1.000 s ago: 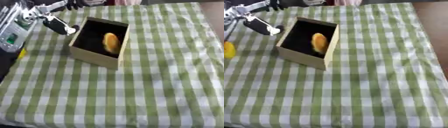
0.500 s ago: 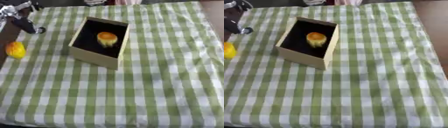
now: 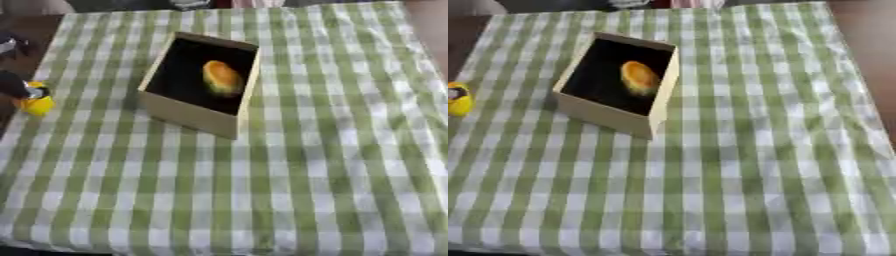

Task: Pick up objects on the table and place them in the box.

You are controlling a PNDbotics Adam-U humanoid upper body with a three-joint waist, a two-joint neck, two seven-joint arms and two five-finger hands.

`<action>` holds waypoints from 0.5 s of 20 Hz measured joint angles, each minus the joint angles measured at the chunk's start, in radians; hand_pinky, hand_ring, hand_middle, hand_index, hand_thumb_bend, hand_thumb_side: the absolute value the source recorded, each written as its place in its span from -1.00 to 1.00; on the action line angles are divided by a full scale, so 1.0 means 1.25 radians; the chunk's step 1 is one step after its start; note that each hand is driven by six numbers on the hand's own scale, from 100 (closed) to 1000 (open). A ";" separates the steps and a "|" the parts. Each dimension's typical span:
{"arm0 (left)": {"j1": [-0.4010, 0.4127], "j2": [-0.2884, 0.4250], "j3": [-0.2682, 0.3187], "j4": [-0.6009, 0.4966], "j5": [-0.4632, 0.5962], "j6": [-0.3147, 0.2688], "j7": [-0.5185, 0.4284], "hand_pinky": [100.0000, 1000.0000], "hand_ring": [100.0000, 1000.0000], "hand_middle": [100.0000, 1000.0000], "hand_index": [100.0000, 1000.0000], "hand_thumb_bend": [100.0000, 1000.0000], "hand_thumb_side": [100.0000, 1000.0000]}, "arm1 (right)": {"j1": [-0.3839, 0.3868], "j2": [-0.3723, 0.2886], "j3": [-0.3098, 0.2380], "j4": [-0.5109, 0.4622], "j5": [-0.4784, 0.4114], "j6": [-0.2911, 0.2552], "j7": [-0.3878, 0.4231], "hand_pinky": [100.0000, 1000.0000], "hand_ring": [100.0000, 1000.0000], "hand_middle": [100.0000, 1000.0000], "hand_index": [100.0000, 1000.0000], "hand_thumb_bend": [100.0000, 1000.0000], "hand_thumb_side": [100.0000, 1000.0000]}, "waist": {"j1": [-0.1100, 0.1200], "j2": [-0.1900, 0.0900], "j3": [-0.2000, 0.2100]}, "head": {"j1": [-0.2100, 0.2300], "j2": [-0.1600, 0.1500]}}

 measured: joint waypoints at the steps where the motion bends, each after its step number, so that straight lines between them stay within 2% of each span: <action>1: 0.001 0.000 0.000 0.009 -0.001 0.002 -0.002 0.40 0.58 0.52 0.79 -0.14 -0.71 | 0.000 0.000 0.000 0.000 0.000 -0.001 -0.001 0.82 0.62 0.32 0.77 -1.00 0.15 | 0.000 0.000 -0.001 | 0.002 0.000; 10: -0.022 -0.034 0.001 0.106 -0.012 0.008 0.022 0.40 0.58 0.52 0.80 -0.20 -0.78 | 0.000 0.000 0.000 0.000 0.000 -0.002 -0.003 0.82 0.62 0.31 0.77 -1.00 0.15 | -0.003 0.004 -0.010 | 0.012 0.000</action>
